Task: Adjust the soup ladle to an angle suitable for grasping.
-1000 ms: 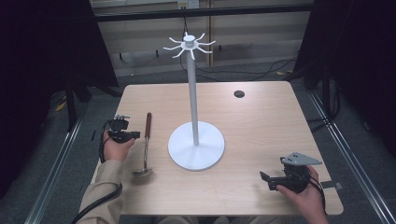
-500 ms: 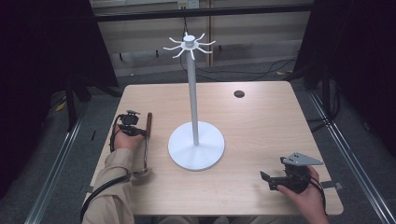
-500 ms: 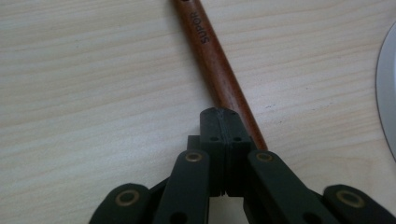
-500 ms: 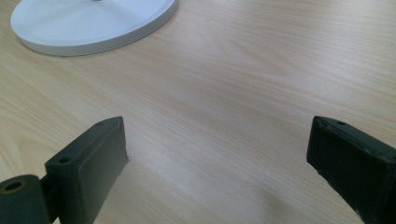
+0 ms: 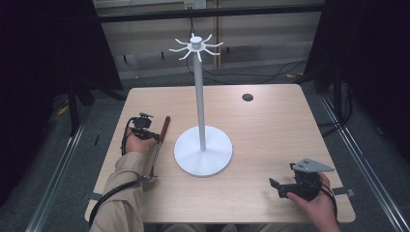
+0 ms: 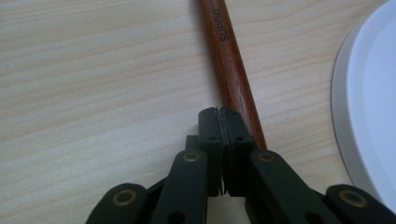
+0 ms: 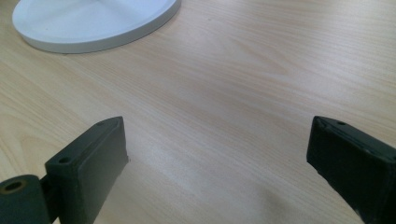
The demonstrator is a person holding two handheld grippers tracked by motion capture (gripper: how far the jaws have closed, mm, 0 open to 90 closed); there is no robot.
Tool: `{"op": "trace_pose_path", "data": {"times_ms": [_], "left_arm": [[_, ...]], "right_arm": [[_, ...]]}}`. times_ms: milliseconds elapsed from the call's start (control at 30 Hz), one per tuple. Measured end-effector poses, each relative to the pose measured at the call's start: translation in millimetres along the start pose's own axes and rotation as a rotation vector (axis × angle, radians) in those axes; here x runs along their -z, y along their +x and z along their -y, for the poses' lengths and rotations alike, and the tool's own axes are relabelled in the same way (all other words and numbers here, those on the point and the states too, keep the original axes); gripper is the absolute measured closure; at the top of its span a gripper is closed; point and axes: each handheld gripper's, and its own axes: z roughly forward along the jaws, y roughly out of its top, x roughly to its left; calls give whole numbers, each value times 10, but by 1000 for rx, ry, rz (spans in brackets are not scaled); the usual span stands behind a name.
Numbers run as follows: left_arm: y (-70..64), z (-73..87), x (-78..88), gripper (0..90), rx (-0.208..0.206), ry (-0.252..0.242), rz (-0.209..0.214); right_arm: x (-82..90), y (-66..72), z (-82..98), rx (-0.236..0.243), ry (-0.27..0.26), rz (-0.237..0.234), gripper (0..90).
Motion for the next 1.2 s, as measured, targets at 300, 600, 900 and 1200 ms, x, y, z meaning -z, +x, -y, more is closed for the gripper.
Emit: {"op": "trace_pose_path", "data": {"times_ms": [300, 600, 900, 1200], "left_arm": [[-79, -103, 127, 701, -25, 15, -50], [-204, -172, 119, 607, -43, 87, -43], [-320, -197, -25, 605, -59, 135, -61], [-387, -222, -97, 713, -10, 180, -82]], "right_arm": [[9, -9, 8, -3, -5, 0, 47], [12, -5, 8, -2, -4, 6, 47], [7, -1, 12, 5, -1, 1, 48], [22, 5, 11, 10, -3, 5, 49]]}}
